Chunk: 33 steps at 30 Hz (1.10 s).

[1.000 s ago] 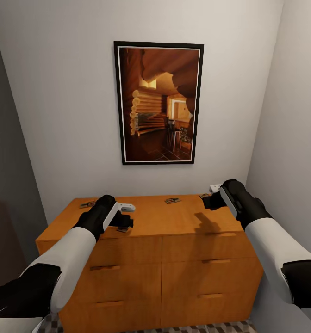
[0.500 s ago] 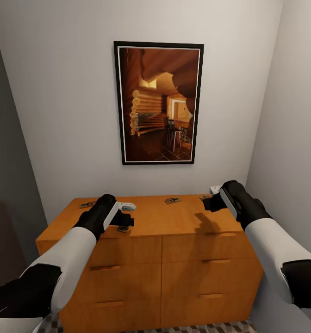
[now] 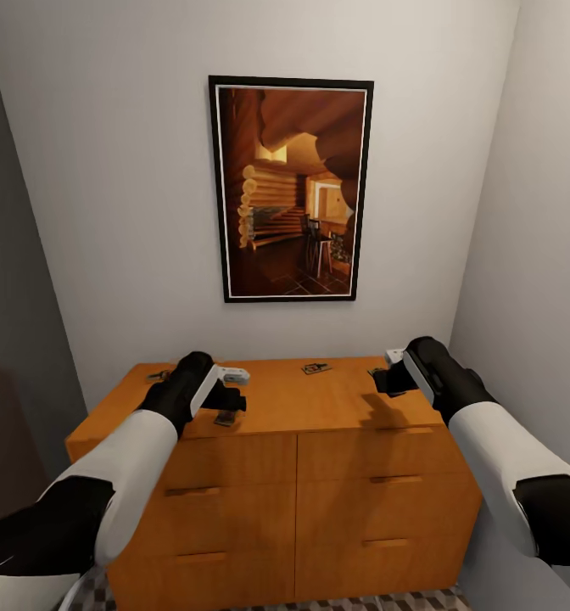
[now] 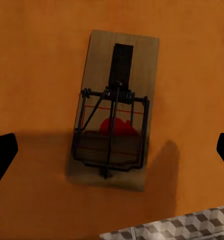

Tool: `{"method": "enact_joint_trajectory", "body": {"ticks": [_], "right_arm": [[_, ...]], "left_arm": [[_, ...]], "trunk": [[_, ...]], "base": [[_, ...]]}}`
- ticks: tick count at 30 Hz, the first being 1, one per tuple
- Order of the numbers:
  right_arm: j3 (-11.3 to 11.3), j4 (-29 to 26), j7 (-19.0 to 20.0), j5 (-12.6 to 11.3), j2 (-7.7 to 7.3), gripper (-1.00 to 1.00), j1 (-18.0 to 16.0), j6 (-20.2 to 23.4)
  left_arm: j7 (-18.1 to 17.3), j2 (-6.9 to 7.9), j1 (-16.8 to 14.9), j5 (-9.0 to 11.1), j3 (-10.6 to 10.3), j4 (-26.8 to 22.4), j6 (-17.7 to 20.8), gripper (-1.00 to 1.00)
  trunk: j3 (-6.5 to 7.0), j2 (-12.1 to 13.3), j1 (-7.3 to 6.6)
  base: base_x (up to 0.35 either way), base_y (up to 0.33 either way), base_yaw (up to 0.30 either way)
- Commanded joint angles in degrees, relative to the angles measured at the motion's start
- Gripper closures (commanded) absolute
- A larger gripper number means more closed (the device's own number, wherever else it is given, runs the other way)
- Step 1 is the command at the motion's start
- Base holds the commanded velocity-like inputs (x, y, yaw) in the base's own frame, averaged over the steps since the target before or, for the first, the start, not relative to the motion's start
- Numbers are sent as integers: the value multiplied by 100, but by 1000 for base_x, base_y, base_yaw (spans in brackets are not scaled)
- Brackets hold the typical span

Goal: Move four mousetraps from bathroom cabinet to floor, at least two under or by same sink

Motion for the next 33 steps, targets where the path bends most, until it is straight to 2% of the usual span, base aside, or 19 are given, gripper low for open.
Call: {"method": "enact_joint_trajectory", "body": {"ticks": [1,8,33], "right_arm": [[33,-3,-17,-48,-8,100,-5,21],[33,1,-17,-49,-8,100,-5,21],[25,2,-2,-49,-17,100,-5,21]], "left_arm": [[-1,3,-64,22,-22,33,22,-100],[-2,7,-162,20,-22,127,22,-100],[-3,14,-177,-28,-23,39,15,-100]], "trunk": [[-7,-4,0],[-7,-4,0],[-7,-4,0]], "base": [[0,0,0],[0,0,0],[5,0,0]]}}
